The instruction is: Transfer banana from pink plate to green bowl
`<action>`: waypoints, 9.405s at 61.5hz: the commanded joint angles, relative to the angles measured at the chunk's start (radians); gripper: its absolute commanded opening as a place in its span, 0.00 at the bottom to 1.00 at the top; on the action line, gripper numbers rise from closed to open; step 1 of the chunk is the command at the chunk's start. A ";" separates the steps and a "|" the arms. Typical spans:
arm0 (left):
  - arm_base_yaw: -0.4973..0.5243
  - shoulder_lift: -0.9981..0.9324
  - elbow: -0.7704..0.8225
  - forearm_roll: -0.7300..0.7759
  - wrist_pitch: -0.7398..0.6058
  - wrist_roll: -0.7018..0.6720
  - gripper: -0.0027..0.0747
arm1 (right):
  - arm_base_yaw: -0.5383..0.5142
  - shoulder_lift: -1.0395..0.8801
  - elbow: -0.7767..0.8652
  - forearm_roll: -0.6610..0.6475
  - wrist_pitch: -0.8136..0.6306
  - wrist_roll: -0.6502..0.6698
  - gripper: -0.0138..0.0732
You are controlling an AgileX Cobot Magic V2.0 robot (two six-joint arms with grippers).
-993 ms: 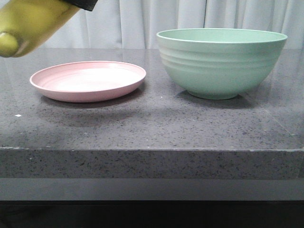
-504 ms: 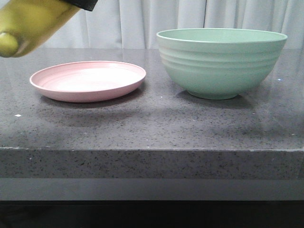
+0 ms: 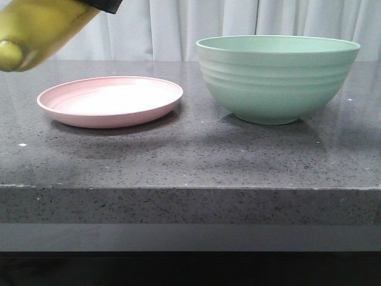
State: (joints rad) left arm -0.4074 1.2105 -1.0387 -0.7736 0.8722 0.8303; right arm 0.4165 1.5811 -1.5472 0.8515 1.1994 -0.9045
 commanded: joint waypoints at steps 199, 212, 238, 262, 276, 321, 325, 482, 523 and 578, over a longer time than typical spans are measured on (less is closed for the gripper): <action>-0.005 -0.064 -0.114 -0.074 0.026 0.002 0.91 | -0.021 0.011 -0.143 -0.063 0.009 0.108 0.39; -0.005 -0.070 -0.114 -0.067 0.026 0.002 0.91 | -0.124 -0.018 -0.283 -0.122 0.050 0.233 0.39; -0.005 -0.070 -0.114 -0.067 0.024 0.002 0.91 | -0.360 0.015 -0.329 -0.245 0.004 0.367 0.39; -0.005 -0.070 -0.114 -0.067 0.024 0.002 0.91 | -0.415 0.156 -0.328 -0.238 -0.010 0.369 0.40; -0.005 -0.070 -0.114 -0.067 0.024 0.002 0.91 | -0.415 0.205 -0.328 -0.238 -0.069 0.369 0.73; -0.005 -0.070 -0.114 -0.067 0.023 0.002 0.91 | -0.234 -0.229 -0.103 -0.543 -0.131 0.635 0.77; -0.005 -0.070 -0.114 -0.067 0.023 0.002 0.91 | -0.200 -0.295 -0.010 -0.550 -0.183 0.635 0.77; 0.123 -0.489 0.389 0.597 -0.602 -0.716 0.01 | -0.176 -0.871 0.631 -0.394 -0.261 0.636 0.08; 0.365 -1.221 1.046 0.774 -0.872 -0.968 0.01 | -0.176 -0.871 0.631 -0.394 -0.261 0.636 0.08; 0.408 -1.235 1.050 0.774 -0.890 -0.968 0.01 | -0.176 -0.871 0.631 -0.394 -0.261 0.636 0.08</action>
State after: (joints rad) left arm 0.0000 -0.0037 0.0066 0.0000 0.0678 -0.1277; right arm 0.2401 0.7116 -0.8959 0.4304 0.9896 -0.2613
